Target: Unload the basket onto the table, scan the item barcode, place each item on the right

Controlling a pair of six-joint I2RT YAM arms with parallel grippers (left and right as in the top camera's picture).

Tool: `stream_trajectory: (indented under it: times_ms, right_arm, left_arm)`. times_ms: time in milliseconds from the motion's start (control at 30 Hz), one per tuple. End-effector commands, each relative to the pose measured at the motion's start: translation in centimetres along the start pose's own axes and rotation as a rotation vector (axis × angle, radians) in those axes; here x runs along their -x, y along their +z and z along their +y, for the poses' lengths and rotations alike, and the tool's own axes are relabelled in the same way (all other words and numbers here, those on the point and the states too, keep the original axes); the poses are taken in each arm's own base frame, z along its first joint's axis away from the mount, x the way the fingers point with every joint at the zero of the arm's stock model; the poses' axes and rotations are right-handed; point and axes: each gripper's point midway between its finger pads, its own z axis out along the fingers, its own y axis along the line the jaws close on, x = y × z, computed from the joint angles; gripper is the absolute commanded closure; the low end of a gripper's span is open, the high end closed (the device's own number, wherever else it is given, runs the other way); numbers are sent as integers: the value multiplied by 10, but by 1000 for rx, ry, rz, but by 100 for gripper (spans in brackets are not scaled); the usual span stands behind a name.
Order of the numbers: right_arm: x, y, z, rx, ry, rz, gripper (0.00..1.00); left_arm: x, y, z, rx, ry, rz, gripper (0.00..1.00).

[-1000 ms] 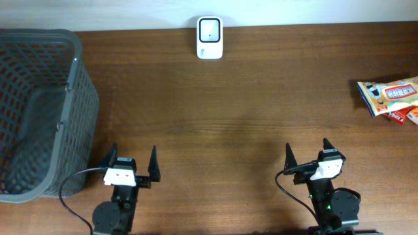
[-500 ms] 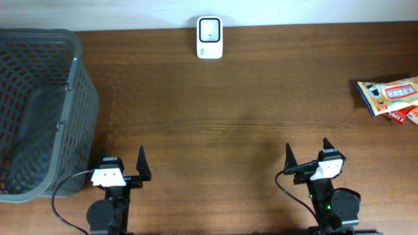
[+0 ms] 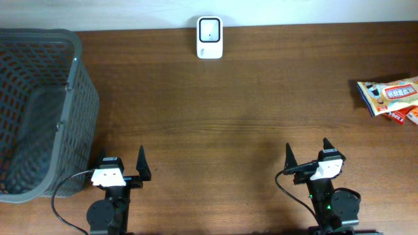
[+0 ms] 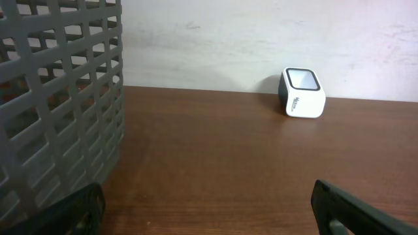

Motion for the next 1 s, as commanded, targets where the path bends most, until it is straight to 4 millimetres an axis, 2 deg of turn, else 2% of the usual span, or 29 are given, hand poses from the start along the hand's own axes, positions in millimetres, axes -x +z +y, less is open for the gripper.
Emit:
stream_trajectory:
  times_ms: [0,967]
  right_arm:
    - [-2,0,0,-2,4,2,2]
    - [-2,0,0,-2,19,-1,1]
  left_arm:
    - [-1,0,0,-1,16,2,1]
    - [-1,0,0,-1,16,2,1]
